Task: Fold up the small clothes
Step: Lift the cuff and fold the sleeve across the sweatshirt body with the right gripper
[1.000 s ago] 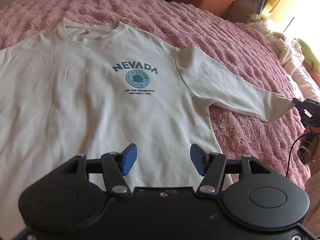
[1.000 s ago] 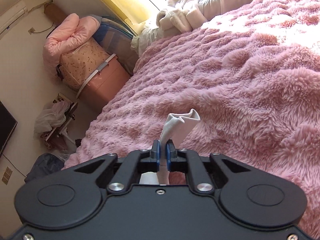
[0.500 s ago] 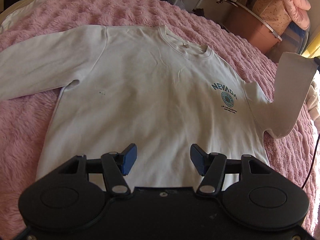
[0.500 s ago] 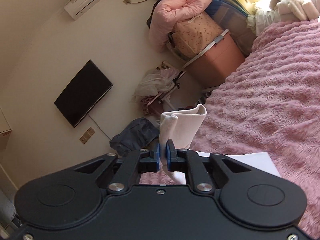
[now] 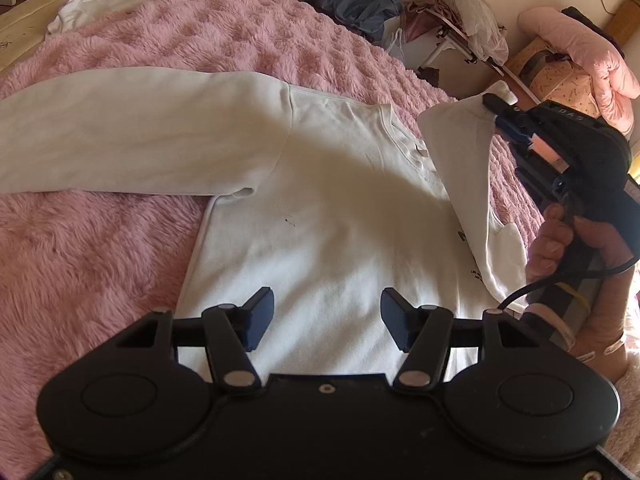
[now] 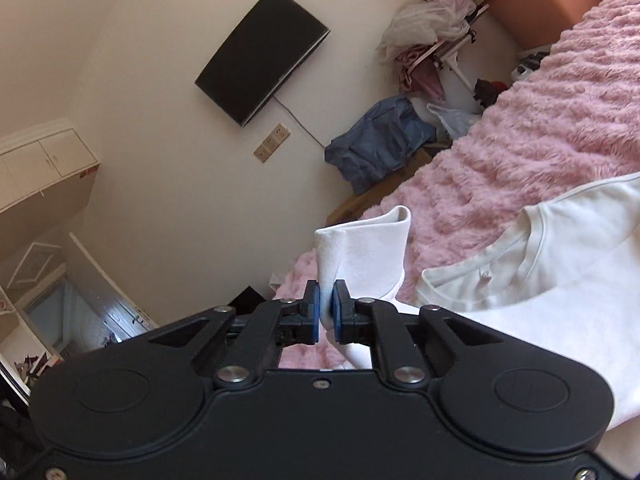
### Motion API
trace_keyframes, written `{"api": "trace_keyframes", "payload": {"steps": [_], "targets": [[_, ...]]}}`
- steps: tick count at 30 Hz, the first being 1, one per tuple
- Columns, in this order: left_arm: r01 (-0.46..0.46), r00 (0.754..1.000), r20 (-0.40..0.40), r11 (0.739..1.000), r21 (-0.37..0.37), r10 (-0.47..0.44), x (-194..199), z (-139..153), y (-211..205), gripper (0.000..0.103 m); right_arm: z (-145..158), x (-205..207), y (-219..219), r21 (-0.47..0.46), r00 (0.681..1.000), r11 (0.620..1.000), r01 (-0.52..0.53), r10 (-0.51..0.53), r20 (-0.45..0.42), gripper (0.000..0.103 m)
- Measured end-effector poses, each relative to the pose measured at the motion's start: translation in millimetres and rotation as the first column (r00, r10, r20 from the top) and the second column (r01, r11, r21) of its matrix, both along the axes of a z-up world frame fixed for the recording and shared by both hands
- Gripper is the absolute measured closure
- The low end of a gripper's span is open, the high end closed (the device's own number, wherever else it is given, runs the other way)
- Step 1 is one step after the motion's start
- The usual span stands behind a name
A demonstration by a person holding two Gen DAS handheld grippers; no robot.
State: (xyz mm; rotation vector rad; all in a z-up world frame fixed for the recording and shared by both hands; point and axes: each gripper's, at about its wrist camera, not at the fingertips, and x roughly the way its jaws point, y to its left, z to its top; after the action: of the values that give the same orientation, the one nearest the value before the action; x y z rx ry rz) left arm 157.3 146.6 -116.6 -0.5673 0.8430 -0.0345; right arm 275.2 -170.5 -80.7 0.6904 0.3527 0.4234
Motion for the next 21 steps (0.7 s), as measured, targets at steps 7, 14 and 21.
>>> {"api": "trace_keyframes", "payload": {"steps": [7,14,21], "targets": [[-0.053,0.998,-0.021,0.998,-0.027,0.053,0,-15,21,0.041,-60,16,53,-0.028,0.989,0.997,-0.069,0.065,-0.13,0.095],[-0.061,0.998,-0.033,0.998,-0.016,0.061,2,-21,20,0.041,-113,27,83,-0.084,0.977,0.991,-0.1,0.082,-0.195,0.095],[-0.094,0.995,0.035,0.995,0.032,0.093,33,-10,26,0.041,-130,25,84,-0.093,0.934,0.97,-0.224,0.186,-0.306,0.078]]}}
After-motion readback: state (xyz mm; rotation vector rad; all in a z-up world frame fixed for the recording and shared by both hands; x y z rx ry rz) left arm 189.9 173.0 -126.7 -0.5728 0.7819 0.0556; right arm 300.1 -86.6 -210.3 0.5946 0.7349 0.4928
